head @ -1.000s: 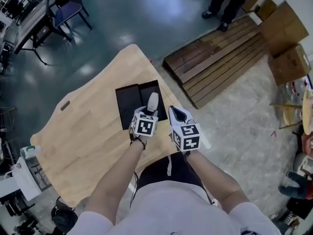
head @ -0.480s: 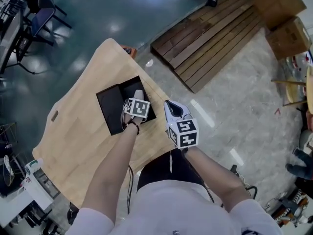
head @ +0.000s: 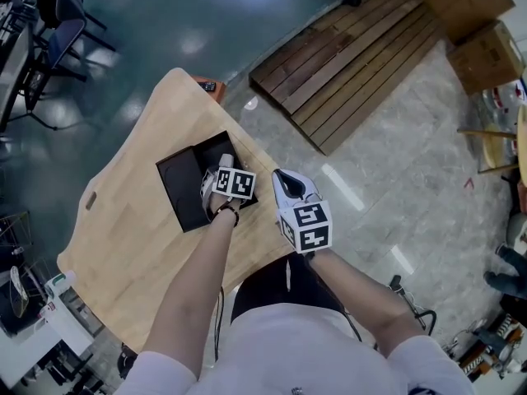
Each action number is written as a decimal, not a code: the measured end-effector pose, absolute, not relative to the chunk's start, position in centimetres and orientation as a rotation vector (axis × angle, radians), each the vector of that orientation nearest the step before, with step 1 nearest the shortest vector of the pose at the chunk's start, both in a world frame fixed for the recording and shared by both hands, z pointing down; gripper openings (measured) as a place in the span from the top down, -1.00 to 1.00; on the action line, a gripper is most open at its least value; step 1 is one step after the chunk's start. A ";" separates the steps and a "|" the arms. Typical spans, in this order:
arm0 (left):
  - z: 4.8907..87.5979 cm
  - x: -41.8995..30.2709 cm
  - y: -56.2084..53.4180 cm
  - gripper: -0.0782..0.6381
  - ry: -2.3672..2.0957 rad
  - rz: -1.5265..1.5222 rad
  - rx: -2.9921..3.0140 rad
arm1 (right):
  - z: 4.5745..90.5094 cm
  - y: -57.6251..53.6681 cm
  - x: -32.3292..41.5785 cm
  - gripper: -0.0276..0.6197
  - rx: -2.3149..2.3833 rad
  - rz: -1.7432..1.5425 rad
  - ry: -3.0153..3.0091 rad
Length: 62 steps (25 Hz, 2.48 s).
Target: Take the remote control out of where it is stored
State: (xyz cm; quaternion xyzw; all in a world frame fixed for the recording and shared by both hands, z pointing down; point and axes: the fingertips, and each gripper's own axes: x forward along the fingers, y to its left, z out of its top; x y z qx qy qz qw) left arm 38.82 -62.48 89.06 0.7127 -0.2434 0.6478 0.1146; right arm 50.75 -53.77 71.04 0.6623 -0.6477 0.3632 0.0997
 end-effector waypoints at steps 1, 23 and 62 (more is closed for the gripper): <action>89.1 38.8 -62.4 -0.02 -0.725 1.905 2.095 | 70.9 -53.6 50.7 0.83 1.957 1.070 -1.917; 89.2 38.2 -62.7 0.01 -0.512 1.969 2.096 | 71.1 -53.8 51.2 0.83 1.946 1.086 -1.929; 40.5 29.7 -60.9 0.03 -1.293 0.279 2.842 | 42.1 -58.6 40.8 0.83 1.870 0.448 -2.399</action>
